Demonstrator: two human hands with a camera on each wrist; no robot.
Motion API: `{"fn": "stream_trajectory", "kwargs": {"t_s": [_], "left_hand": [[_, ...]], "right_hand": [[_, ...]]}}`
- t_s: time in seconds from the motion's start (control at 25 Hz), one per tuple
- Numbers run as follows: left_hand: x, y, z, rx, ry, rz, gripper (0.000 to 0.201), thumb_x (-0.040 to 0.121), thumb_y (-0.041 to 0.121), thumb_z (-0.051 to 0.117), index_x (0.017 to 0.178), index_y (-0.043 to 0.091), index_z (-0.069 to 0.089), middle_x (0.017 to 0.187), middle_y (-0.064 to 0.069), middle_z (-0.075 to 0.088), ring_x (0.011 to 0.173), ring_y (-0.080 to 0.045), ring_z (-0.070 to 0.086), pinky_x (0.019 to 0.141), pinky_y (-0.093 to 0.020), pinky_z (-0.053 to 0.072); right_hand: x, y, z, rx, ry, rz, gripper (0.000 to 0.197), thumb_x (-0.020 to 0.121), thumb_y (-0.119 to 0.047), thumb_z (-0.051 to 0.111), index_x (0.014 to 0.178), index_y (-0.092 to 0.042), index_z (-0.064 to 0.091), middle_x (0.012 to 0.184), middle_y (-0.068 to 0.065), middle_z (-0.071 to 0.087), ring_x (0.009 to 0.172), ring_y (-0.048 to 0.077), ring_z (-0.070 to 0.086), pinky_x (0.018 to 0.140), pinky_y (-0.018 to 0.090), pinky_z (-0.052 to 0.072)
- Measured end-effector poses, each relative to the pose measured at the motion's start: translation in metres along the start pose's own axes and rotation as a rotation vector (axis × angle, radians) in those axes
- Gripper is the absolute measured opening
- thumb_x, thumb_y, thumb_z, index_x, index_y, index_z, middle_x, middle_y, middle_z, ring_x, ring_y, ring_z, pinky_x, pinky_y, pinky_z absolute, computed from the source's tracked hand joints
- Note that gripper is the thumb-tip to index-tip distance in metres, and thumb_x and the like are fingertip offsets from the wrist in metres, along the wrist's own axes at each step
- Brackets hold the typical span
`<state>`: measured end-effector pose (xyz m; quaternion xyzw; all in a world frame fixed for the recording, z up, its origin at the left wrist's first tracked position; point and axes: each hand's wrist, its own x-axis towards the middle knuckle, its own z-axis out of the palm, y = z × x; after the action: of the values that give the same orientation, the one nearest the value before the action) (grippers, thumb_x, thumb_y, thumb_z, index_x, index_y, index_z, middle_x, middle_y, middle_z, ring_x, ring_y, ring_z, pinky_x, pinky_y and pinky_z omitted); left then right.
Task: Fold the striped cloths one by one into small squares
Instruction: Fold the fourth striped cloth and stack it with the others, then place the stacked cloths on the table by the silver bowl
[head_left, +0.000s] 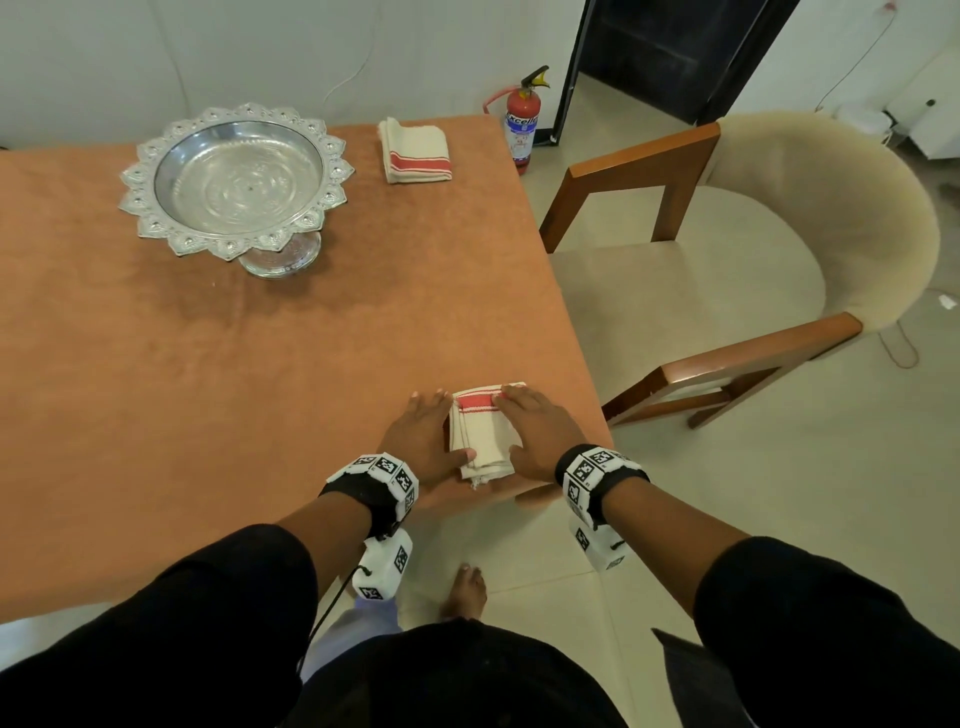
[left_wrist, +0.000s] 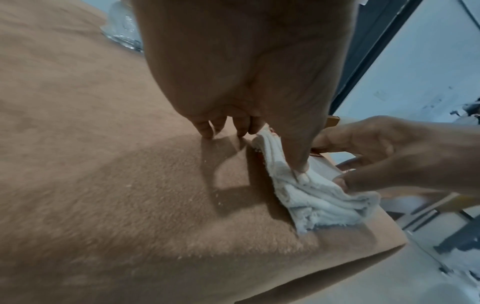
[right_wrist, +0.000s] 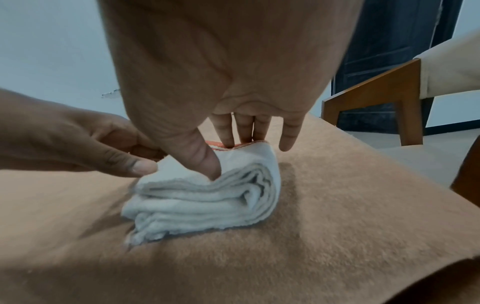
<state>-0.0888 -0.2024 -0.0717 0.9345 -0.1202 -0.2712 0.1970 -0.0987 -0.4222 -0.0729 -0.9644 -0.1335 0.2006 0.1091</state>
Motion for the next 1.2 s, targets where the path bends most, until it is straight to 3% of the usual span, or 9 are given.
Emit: {"fn": "stream_trajectory", "kwargs": {"t_s": [0.08, 0.24, 0.4, 0.6, 0.72, 0.84, 0.96, 1.12, 1.2], "left_hand": [[-0.011, 0.001, -0.006, -0.117, 0.092, 0.040, 0.078, 0.099, 0.039, 0.064, 0.161, 0.014, 0.024, 0.168, -0.011, 0.026, 0.157, -0.031, 0.018, 0.126, -0.040, 0.014], [-0.023, -0.027, -0.016, -0.513, 0.274, -0.120, 0.055, 0.098, 0.033, 0.064, 0.149, 0.016, 0.052, 0.147, -0.004, 0.060, 0.134, -0.019, 0.057, 0.116, -0.034, 0.041], [-0.020, -0.066, -0.046, -0.907, 0.446, -0.315, 0.025, 0.087, 0.034, 0.068, 0.111, 0.029, 0.074, 0.104, 0.003, 0.078, 0.104, -0.019, 0.072, 0.097, -0.045, 0.059], [-0.015, -0.108, -0.109, -1.396, 0.670, -0.444, 0.020, 0.106, 0.016, 0.053, 0.117, 0.003, 0.062, 0.118, -0.022, 0.070, 0.103, -0.033, 0.069, 0.084, -0.040, 0.059], [-0.012, -0.144, -0.152, -1.566, 0.723, -0.452, 0.033, 0.107, 0.019, 0.048, 0.132, -0.001, 0.056, 0.127, -0.023, 0.065, 0.111, -0.038, 0.066, 0.090, -0.042, 0.057], [-0.005, -0.181, -0.192, -1.663, 0.768, -0.477, 0.039, 0.105, 0.023, 0.049, 0.138, 0.001, 0.053, 0.130, -0.019, 0.065, 0.108, -0.037, 0.067, 0.084, -0.041, 0.059], [0.000, -0.216, -0.228, -1.680, 0.745, -0.458, 0.040, 0.105, 0.026, 0.049, 0.140, 0.005, 0.053, 0.130, -0.017, 0.065, 0.101, -0.032, 0.069, 0.075, -0.037, 0.060], [0.010, -0.253, -0.267, -1.692, 0.670, -0.414, 0.042, 0.106, 0.025, 0.051, 0.142, 0.003, 0.051, 0.133, -0.018, 0.062, 0.111, -0.036, 0.066, 0.083, -0.040, 0.060], [0.017, -0.267, -0.278, -1.705, 0.618, -0.376, 0.038, 0.104, 0.026, 0.055, 0.134, 0.003, 0.057, 0.131, -0.016, 0.065, 0.111, -0.032, 0.068, 0.084, -0.038, 0.061]], "right_hand": [[0.004, -0.004, -0.007, 0.038, 0.053, -0.002, 0.074, 0.081, -0.026, 0.064, 0.151, -0.020, 0.041, 0.157, 0.005, 0.040, 0.145, 0.027, 0.034, 0.114, 0.047, 0.036], [0.025, -0.023, -0.018, 0.043, 0.177, -0.050, 0.057, 0.083, -0.033, 0.060, 0.139, -0.021, 0.053, 0.138, 0.003, 0.059, 0.128, 0.028, 0.052, 0.105, 0.044, 0.042], [0.062, -0.062, -0.033, 0.288, 0.201, -0.067, 0.052, 0.091, -0.033, 0.056, 0.140, -0.017, 0.055, 0.139, 0.005, 0.060, 0.130, 0.026, 0.052, 0.109, 0.040, 0.041], [0.108, -0.119, -0.068, 0.657, 0.216, 0.006, 0.046, 0.094, -0.028, 0.063, 0.138, -0.017, 0.056, 0.130, 0.002, 0.065, 0.112, 0.018, 0.064, 0.100, 0.035, 0.050], [0.145, -0.151, -0.086, 0.799, 0.250, 0.076, 0.047, 0.092, -0.031, 0.065, 0.136, -0.017, 0.058, 0.123, 0.000, 0.066, 0.109, 0.015, 0.065, 0.097, 0.031, 0.051], [0.179, -0.176, -0.100, 1.005, 0.264, 0.171, 0.054, 0.089, -0.041, 0.066, 0.137, -0.018, 0.057, 0.121, 0.002, 0.066, 0.101, 0.018, 0.069, 0.092, 0.041, 0.059], [0.210, -0.203, -0.115, 1.212, 0.261, 0.304, 0.051, 0.096, -0.030, 0.065, 0.141, -0.011, 0.052, 0.122, 0.009, 0.065, 0.089, 0.021, 0.071, 0.081, 0.042, 0.063], [0.241, -0.234, -0.129, 1.425, 0.276, 0.405, 0.045, 0.100, -0.021, 0.061, 0.141, -0.007, 0.048, 0.100, 0.007, 0.065, 0.085, 0.024, 0.067, 0.070, 0.036, 0.060], [0.250, -0.247, -0.130, 1.546, 0.295, 0.447, 0.037, 0.100, -0.017, 0.060, 0.134, -0.008, 0.049, 0.101, 0.010, 0.063, 0.089, 0.027, 0.063, 0.073, 0.039, 0.060]]}}
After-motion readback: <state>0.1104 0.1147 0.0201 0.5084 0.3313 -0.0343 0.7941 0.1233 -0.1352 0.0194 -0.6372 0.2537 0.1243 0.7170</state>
